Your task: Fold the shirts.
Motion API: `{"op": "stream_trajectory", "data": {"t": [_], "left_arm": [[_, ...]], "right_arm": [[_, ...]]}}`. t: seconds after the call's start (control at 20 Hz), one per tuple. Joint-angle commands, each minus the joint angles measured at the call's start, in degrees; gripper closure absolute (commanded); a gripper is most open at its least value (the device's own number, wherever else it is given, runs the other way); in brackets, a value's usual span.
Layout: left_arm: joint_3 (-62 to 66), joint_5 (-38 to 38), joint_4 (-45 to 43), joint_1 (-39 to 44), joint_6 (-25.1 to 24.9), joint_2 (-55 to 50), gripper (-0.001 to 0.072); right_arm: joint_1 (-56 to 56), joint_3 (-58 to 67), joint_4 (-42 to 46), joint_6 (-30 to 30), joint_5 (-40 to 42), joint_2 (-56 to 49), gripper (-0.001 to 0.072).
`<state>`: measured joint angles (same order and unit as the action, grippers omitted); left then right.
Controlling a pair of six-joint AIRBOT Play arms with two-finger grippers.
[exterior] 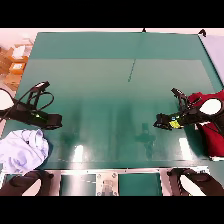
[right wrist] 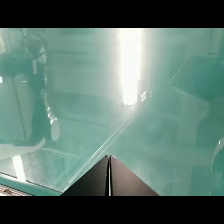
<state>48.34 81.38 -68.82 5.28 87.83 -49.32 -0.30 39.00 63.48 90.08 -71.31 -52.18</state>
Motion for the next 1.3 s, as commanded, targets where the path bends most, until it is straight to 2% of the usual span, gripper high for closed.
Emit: {"op": "stream_trajectory", "data": {"t": [0.0,0.1,0.2,0.25,0.3,0.35,0.45,0.5,0.7,0.9,0.95,1.0,1.05,1.15,1.25], "left_arm": [[0.0,0.2,-0.2,0.0,0.8,0.1,0.0685],[0.0,1.4,-2.8,0.0,4.0,0.1,0.0684],[0.0,4.2,-11.4,0.0,9.6,0.1,0.0685],[0.0,6.3,-18.3,0.0,12.9,0.1,0.0682],[-0.3,8.8,-25.6,0.0,14.7,0.1,0.0362],[-1.2,10.8,-32.6,0.0,16.5,0.1,-0.0013],[-5.1,12.7,-43.0,-1.8,16.7,0.1,-0.0010],[-8.1,11.7,-44.2,-4.4,16.3,0.1,-0.0010],[-18.6,-0.4,-43.1,-18.0,12.1,-0.8,-0.0010],[-19.6,-12.3,-37.7,-26.8,4.9,-4.2,-0.0006],[-19.6,-13.6,-36.7,-27.7,4.6,-5.2,0.0135],[-19.6,-13.9,-36.5,-27.9,4.5,-6.1,0.0462],[-19.5,-13.7,-36.1,-27.9,2.8,-6.3,0.0677],[-17.2,-11.6,-35.0,-27.9,0.5,-6.3,0.0686],[-11.4,-8.1,-32.7,-27.9,0.1,-6.3,0.0686]], "right_arm": [[0.0,0.0,0.0,0.0,-0.1,0.0,0.0692],[0.0,0.0,0.0,0.0,-0.1,0.0,0.0692],[0.0,0.0,0.0,0.0,-0.1,0.0,0.0692],[0.0,0.0,0.0,0.0,-0.1,0.0,0.0692],[0.0,0.0,0.0,0.0,-0.1,0.0,0.0692],[0.0,0.0,0.0,0.0,-0.1,0.0,0.0692],[0.0,0.0,0.0,0.0,-0.1,0.0,0.0692],[0.0,0.0,0.0,0.0,-0.1,0.0,0.0692],[0.0,0.0,0.0,0.0,-0.1,0.0,0.0692],[0.0,0.0,0.0,0.0,-0.1,0.0,0.0692],[0.0,0.0,0.0,0.0,-0.1,0.0,0.0692],[0.0,0.0,0.0,0.0,-0.1,0.0,0.0692],[0.0,0.0,0.0,0.0,-0.1,0.0,0.0692],[0.0,0.0,0.0,0.0,-0.1,0.0,0.0692],[0.0,0.0,0.0,0.0,-0.1,0.0,0.0692]]}}
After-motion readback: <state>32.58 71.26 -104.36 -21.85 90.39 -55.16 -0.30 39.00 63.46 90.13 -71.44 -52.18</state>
